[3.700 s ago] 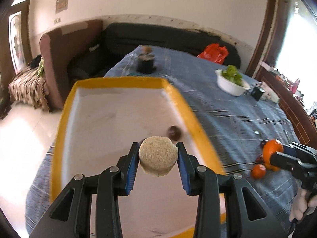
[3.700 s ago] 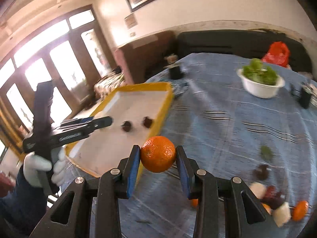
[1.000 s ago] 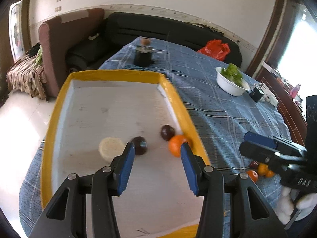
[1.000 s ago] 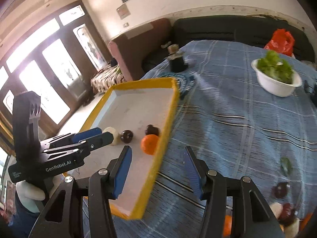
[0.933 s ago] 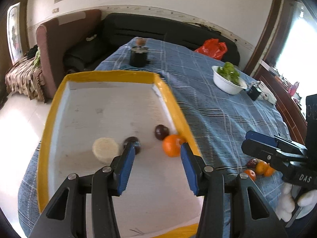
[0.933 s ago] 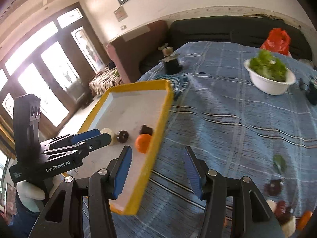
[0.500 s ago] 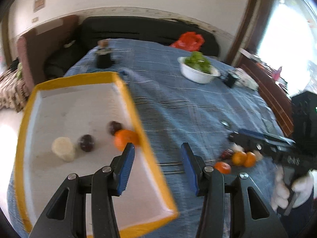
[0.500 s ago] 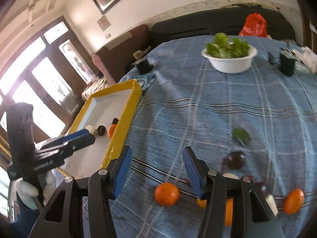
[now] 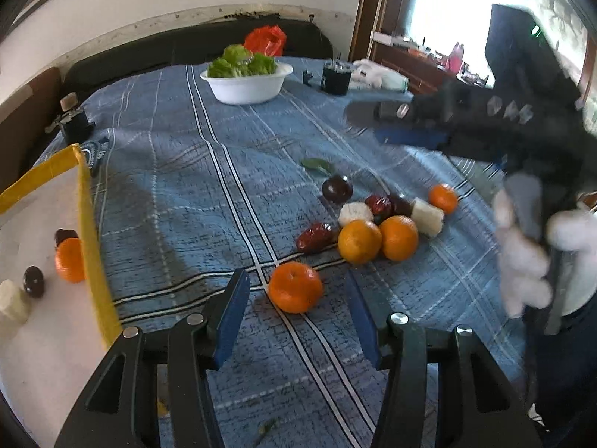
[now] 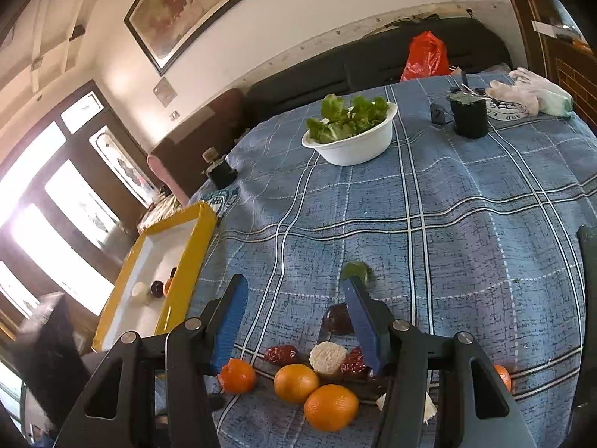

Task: Organize fruits
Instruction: 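Grasp an orange with the left tool while the right tool grasps a dark brown fruit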

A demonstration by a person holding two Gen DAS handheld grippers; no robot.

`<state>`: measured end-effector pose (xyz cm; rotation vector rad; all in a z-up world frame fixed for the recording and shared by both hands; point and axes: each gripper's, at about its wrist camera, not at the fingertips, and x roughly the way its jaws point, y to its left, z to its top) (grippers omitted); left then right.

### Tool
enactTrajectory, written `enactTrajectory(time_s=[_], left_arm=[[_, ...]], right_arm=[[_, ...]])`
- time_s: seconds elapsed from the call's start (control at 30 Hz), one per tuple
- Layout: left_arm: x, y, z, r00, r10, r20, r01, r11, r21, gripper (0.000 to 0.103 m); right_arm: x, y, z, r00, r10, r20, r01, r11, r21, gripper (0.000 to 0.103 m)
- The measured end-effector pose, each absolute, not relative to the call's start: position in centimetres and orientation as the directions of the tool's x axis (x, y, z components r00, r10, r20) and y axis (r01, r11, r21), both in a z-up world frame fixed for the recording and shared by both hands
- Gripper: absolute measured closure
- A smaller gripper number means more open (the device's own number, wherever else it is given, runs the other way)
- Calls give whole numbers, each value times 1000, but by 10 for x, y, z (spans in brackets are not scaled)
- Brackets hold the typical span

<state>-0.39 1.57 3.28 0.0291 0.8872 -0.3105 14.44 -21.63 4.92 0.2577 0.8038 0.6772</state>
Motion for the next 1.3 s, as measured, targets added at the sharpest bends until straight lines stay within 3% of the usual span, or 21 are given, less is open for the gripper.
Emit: enactTrajectory(time_s=[0.33, 0.43, 0.63, 0.73, 0.83, 0.93, 1.3], left_arm=[[14, 6, 10, 569, -244, -785, 287, 954, -89, 61], [17, 11, 9, 578, -261, -773, 273, 955, -118, 69], [20, 24, 9, 599, -285, -748, 225, 957, -184, 71], [18, 28, 13, 624, -283, -728, 208, 959, -195, 71], [17, 29, 15, 635, -283, -719, 205, 959, -196, 71], [17, 32, 16, 640, -293, -711, 203, 956, -212, 71], [14, 39, 20, 668, -284, -687, 175, 958, -226, 71]], right_arm=[[154, -213, 35, 499, 582, -642, -427, 810, 401, 44], [154, -207, 30, 498, 545, -674, -438, 829, 347, 44], [152, -189, 14, 483, 471, -738, -470, 851, 235, 48], [155, -184, 3, 464, 452, -762, -472, 854, 219, 53], [158, -180, -3, 454, 436, -777, -473, 857, 204, 68], [155, -177, -3, 476, 422, -772, -487, 857, 168, 74], [135, -174, 19, 538, 483, -691, -530, 831, 168, 74]])
